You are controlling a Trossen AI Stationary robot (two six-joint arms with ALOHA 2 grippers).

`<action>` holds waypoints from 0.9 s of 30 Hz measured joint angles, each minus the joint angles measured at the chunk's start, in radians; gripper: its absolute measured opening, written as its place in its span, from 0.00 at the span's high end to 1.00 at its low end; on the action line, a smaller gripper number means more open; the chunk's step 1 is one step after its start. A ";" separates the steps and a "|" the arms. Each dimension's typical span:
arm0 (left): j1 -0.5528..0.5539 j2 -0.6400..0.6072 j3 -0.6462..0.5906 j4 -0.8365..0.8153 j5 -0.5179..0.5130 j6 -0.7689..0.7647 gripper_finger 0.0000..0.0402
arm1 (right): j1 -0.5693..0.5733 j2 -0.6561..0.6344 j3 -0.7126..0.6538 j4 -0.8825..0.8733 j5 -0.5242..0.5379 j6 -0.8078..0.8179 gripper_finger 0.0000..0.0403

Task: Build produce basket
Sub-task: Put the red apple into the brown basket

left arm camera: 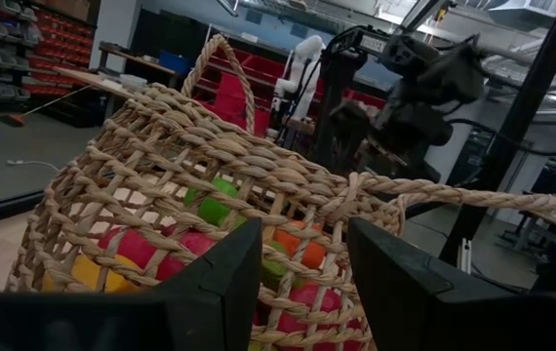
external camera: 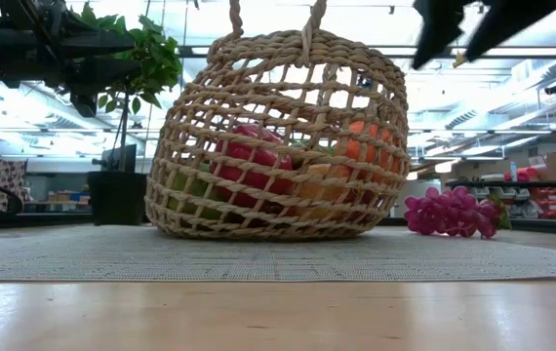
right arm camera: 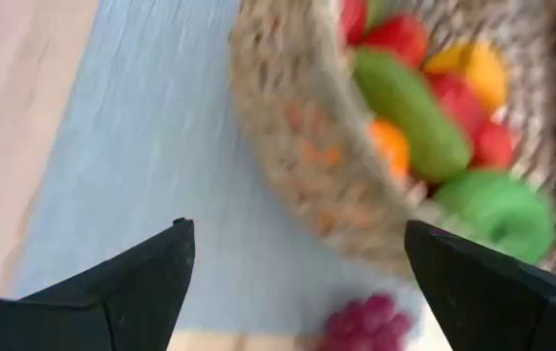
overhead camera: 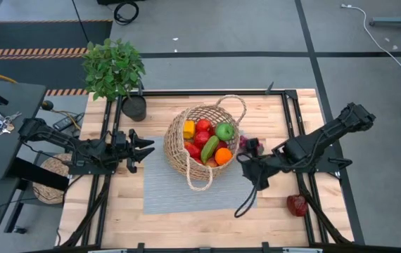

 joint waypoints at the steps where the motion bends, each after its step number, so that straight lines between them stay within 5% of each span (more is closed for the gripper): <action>1: 0.000 0.000 0.000 0.000 0.000 0.000 0.60 | 0.011 0.000 0.000 -0.026 -0.010 0.046 0.07; 8: 0.000 0.000 0.000 0.000 0.000 0.000 0.60 | 0.030 -0.001 -0.038 -0.303 -0.284 0.585 0.07; 15: 0.000 0.000 0.000 0.000 0.000 0.000 0.60 | 0.091 0.000 -0.196 -0.439 -0.520 0.907 0.08; 27: 0.000 0.000 0.000 0.000 0.000 0.000 0.60 | 0.324 0.000 -0.211 -0.338 -0.658 1.496 0.07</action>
